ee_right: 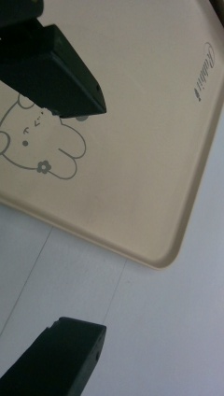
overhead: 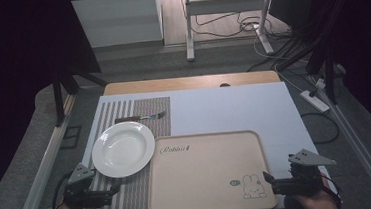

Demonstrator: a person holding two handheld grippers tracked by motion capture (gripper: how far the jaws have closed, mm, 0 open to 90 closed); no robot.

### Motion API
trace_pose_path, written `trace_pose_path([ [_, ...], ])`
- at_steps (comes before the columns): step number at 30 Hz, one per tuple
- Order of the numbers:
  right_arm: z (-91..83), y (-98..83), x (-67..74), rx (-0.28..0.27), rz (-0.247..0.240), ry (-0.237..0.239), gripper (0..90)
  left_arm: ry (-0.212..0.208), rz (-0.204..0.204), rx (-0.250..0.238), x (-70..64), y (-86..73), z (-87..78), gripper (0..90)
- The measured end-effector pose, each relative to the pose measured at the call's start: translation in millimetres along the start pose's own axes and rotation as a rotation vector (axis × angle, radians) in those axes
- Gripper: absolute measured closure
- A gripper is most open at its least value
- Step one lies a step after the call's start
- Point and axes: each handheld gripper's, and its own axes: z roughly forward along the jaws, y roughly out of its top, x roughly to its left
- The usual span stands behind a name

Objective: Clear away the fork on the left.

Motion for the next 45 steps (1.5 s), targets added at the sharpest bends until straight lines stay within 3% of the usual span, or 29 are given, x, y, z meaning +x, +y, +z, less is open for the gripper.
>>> trace_pose_path([
  [9, 0.6, -0.2, 3.6, 0.019, -0.039, 0.004, 0.0, -0.026, 0.003, 0.006, 1.5, 0.9, 1.5, 1.6],
  [20, 1.1, -0.3, 4.1, 0.025, -0.049, 0.014, 0.0, -0.022, 0.006, 0.021, 0.7, 1.9, 2.9, 0.6],
  [29, 2.0, -0.1, 4.9, 0.033, -0.054, 0.012, 0.0, -0.04, 0.013, 0.019, 1.0, 3.2, 3.0, 0.0],
  [34, 2.6, 0.1, 5.9, 0.038, -0.062, 0.009, 0.0, -0.045, 0.038, 0.01, 0.4, 6.2, 6.0, 0.0],
  [45, 3.2, 0.2, 6.6, 0.043, -0.068, 0.007, 0.0, -0.074, 0.034, 0.017, 3.1, 14.3, 13.6, 0.1],
])
